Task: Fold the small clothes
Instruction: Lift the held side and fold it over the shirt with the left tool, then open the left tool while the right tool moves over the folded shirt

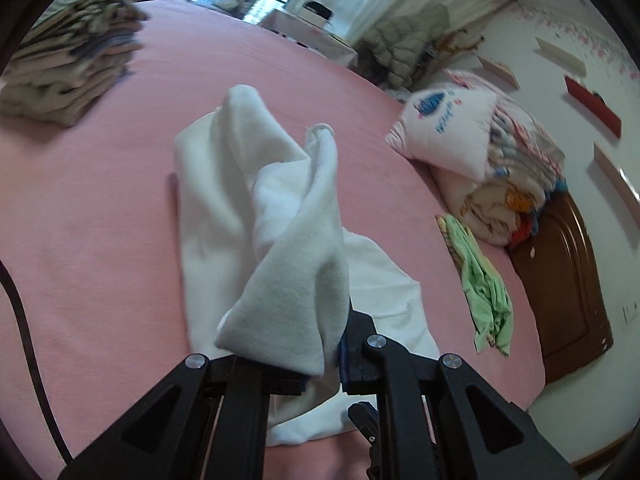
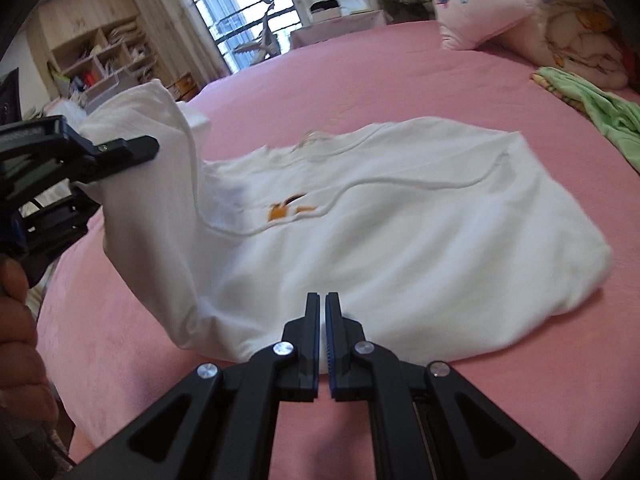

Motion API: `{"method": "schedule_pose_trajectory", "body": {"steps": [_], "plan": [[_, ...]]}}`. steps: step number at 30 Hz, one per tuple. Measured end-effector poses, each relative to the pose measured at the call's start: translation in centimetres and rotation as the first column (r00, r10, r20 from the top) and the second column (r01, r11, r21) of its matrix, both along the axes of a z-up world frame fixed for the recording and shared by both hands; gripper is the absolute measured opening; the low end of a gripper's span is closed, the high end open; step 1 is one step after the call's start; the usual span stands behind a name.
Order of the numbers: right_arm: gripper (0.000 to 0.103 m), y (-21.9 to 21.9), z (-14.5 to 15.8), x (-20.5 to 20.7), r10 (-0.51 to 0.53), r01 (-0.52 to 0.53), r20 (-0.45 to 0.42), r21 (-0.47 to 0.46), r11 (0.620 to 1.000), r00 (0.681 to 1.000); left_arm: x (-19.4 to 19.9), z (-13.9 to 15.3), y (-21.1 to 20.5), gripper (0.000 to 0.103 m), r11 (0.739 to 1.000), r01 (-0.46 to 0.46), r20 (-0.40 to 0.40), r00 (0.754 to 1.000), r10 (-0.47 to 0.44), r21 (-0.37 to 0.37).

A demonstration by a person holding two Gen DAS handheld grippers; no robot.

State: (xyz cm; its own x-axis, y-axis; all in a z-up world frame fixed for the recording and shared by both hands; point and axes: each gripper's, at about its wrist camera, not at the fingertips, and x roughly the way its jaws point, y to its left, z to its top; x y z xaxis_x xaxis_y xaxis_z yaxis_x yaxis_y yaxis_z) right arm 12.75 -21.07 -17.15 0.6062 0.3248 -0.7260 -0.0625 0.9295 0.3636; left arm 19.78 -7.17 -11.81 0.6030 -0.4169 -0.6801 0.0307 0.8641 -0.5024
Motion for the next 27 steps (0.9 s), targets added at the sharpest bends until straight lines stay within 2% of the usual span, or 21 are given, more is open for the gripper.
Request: {"method": "schedule_pose_trajectory", "body": {"steps": [5,10,12,16,24,27], "plan": [[0.003,-5.7,-0.3,-1.1,-0.117,0.117,-0.013,-0.014,0.993,0.993,0.8,-1.0,-7.7,0.009,0.992,0.121,-0.025,0.992,-0.120,0.028],[0.003,-10.2,-1.3,-2.2,-0.199,0.198,-0.046,-0.017,0.980,0.979,0.8,-5.0,-13.9,0.009,0.974,0.219,-0.120,0.970,-0.211,0.063],[0.003,-11.4,-1.8,-2.7,-0.215,0.215,-0.063,-0.005,0.977,0.975,0.4,-6.5,-15.4,0.009,0.965,0.238,-0.145,0.964,-0.221,0.110],[0.003,-12.1,-2.5,-3.0,-0.212,0.214,-0.088,0.015,0.977,0.973,0.0,-7.7,-15.9,0.009,0.954,0.250,-0.159,0.961,-0.224,0.163],[0.003,-11.3,-2.0,-2.1,-0.163,0.166,-0.073,0.025,0.986,0.984,0.9,-7.8,-16.0,0.014,0.960,0.252,-0.201,0.954,-0.224,0.125],[0.003,-11.2,-1.3,-2.1,-0.151,0.152,-0.055,0.020,0.988,0.987,1.0,-7.3,-15.5,0.023,0.962,0.261,-0.227,0.944,-0.238,0.077]]}}
